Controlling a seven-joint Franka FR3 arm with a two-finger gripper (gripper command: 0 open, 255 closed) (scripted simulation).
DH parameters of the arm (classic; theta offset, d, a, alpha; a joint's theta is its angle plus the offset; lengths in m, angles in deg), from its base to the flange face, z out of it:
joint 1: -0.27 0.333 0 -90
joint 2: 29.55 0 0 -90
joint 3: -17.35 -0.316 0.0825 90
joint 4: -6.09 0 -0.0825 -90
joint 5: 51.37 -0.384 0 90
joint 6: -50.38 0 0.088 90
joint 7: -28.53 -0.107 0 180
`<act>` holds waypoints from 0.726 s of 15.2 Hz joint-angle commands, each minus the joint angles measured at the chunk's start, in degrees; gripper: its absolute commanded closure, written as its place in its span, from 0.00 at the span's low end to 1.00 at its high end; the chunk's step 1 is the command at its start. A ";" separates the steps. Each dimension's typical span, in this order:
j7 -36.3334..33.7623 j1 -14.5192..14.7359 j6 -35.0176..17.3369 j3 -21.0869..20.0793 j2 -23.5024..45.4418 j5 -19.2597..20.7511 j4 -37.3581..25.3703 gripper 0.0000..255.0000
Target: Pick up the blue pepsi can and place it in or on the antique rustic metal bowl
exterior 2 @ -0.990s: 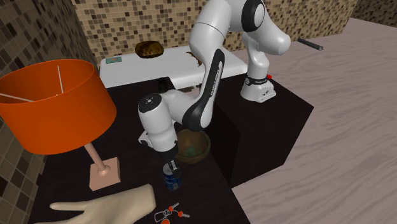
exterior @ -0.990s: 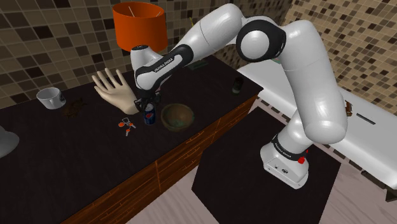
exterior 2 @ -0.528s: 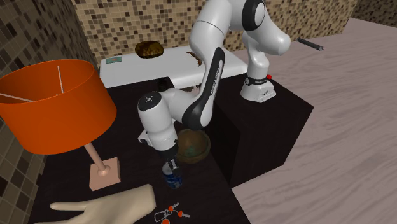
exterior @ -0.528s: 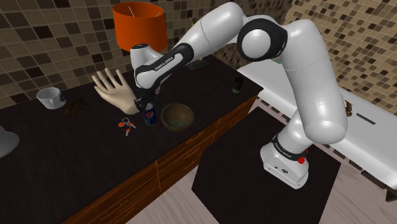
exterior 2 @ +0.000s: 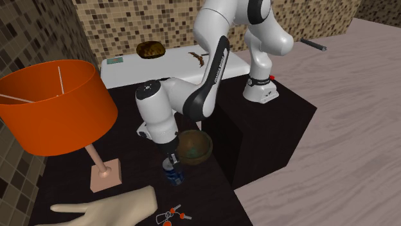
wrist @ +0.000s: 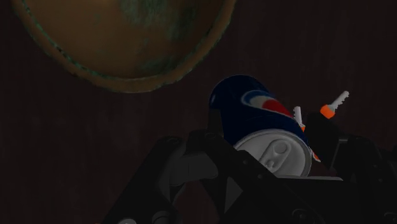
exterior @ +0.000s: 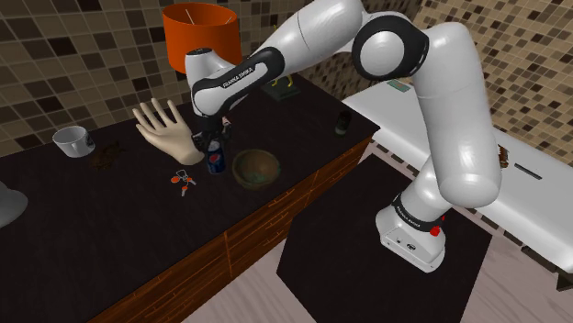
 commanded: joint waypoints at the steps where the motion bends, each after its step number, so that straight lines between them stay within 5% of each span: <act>1: 0.01 -0.11 0.87 -0.11 -1.11 -0.12 0.24 1.00; 11: -0.03 -0.46 6.04 -0.59 -5.64 -0.70 -0.44 1.00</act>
